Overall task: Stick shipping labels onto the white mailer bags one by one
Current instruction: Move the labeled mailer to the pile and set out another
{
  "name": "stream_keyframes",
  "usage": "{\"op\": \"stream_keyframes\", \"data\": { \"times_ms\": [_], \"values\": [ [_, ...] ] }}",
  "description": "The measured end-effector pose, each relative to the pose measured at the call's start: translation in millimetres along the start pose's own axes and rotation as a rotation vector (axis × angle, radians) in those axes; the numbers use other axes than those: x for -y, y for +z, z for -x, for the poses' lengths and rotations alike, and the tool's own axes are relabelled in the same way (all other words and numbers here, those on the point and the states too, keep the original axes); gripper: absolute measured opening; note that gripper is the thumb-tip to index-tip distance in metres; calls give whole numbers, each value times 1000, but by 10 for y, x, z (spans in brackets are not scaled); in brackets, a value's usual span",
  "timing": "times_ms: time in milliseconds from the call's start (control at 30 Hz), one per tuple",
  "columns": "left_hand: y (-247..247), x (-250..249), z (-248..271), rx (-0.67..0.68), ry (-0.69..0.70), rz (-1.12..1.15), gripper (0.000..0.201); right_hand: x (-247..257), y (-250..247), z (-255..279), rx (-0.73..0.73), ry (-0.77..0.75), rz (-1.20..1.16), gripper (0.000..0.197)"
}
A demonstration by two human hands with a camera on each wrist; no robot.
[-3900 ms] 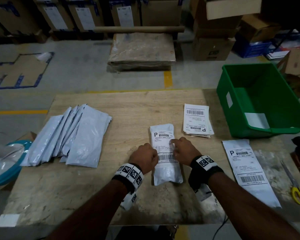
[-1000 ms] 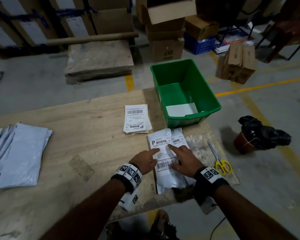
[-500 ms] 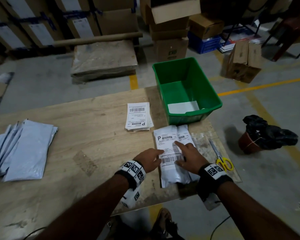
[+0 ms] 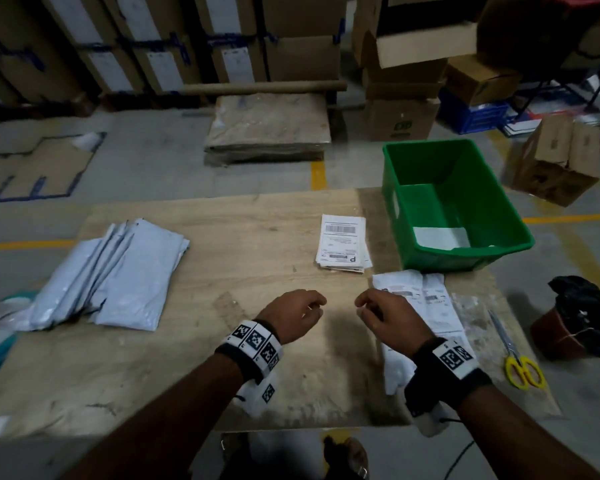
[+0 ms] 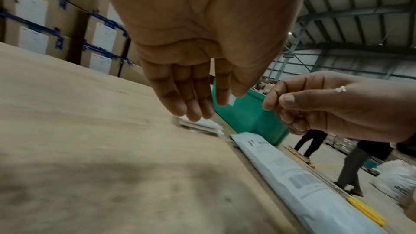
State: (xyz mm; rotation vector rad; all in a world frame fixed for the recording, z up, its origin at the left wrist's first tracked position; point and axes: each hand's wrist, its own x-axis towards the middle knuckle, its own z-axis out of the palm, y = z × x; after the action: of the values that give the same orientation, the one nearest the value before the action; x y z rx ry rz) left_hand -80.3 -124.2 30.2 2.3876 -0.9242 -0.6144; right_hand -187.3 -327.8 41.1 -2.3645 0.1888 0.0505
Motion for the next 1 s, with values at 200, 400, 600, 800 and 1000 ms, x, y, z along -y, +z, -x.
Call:
{"op": "stream_keyframes", "data": {
  "times_ms": [200, 400, 600, 800, 1000],
  "values": [
    [-586, 701, 337, -49, -44, -17, 28, 746, 619, -467, 35, -68, 4, 19],
    [-1241, 1580, 699, -129, -98, 2, 23, 1509, 1253, -950, 129, -153, 56, 18],
    [-1667, 2388, 996, -248, -352, -91, 17, 2076, 1821, -1465, 222, -210, 108, 18],
    [-1815, 2880, 1046, -251, -501, -164, 30, 2460, 2364, -1760, 277, -194, 133, 30],
    [-1819, 3066, 953, -227, -624, -225, 52, 2541, 2611, -1844, 360, -171, 182, 38]
  ]
}}
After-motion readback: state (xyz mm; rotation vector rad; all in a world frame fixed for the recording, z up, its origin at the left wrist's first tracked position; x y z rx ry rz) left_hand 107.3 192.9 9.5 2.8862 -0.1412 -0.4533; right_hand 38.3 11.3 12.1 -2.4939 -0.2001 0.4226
